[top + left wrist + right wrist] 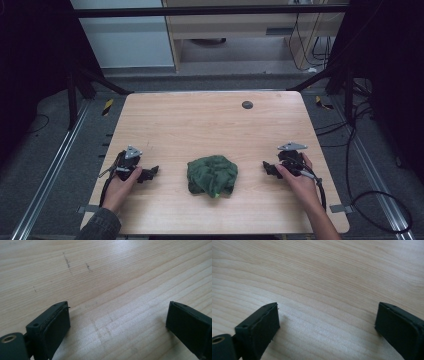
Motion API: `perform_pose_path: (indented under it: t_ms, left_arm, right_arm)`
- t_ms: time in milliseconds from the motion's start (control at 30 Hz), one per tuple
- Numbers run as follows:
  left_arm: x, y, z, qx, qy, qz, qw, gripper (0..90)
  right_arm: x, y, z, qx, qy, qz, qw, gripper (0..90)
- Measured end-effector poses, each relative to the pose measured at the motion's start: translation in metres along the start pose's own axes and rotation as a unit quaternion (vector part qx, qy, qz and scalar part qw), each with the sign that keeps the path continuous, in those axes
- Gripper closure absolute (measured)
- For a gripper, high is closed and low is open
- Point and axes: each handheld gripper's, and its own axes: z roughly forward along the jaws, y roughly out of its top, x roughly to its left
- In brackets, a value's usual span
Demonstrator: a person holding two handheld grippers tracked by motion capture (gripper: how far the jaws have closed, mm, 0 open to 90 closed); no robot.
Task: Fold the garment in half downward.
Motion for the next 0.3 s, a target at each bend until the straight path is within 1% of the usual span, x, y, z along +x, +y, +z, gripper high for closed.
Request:
perform_pose_path:
  t_ms: [100, 167, 300]
  left_arm:
    - [-0.0002, 0.0002, 0.0002, 0.003, 0.0, 0.003, 1.0, 3.3]
    - [-0.0003, 0.0002, 0.0007, 0.002, 0.002, 0.0, 1.0, 2.8]
    - [0.0004, 0.0005, 0.0015, 0.005, 0.007, -0.007, 0.9999, 0.0]
  right_arm:
    - [0.004, 0.0022, 0.0023, 0.007, -0.007, 0.01, 0.9999, 0.1]
    - [0.0048, 0.0027, 0.0032, 0.008, -0.011, 0.012, 0.9998, 0.2]
    - [0.0078, 0.0043, 0.005, 0.007, -0.026, 0.026, 0.9993, 0.1]
